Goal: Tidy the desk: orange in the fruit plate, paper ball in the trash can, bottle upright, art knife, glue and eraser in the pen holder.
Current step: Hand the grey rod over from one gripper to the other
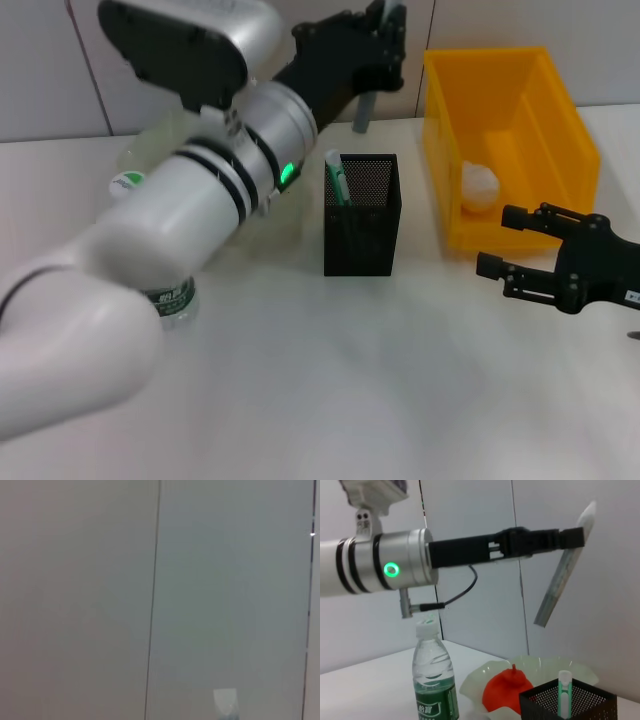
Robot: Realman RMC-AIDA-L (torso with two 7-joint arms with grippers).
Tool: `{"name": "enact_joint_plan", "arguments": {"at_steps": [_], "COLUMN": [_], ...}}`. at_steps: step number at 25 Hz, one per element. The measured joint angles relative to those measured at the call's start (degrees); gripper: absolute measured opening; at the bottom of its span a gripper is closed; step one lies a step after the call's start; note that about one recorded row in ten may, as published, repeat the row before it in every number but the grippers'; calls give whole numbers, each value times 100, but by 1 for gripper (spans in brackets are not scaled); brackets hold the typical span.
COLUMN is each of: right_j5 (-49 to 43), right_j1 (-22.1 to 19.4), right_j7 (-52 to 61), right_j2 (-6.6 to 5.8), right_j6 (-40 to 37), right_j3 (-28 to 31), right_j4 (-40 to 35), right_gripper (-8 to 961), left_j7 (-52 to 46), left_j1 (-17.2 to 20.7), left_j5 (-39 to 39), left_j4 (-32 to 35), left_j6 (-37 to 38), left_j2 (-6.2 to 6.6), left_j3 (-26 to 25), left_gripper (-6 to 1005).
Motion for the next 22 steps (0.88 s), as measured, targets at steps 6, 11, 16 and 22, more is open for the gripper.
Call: {"name": "enact_joint_plan", "arguments": {"at_steps": [6,11,16,22], "right_j5": [-99,-111,-112,-120], "right_j1": [-5,-14,-31,-2], "right_j7": [-10,-11,-73,-109], "right_j2": [2,2,5,1], "right_j6": [0,-1,-1,-1], "right_j3": [0,0,0,0], "right_j4": [-25,-25,-73,-106], "right_gripper": [775,774,775,775], "left_j7": [2,7,16,152], "left_j1": [29,-22,57,-81], "left_j5": [-45,-111,-288,-722], "left_j4": [290,504,737,839], "left_j6": [436,1377,1638,2336], "left_j2": [23,22,92,148], "left_j3": [-613,-1417,-1709,-2388], "left_gripper": [147,147,147,147]}}
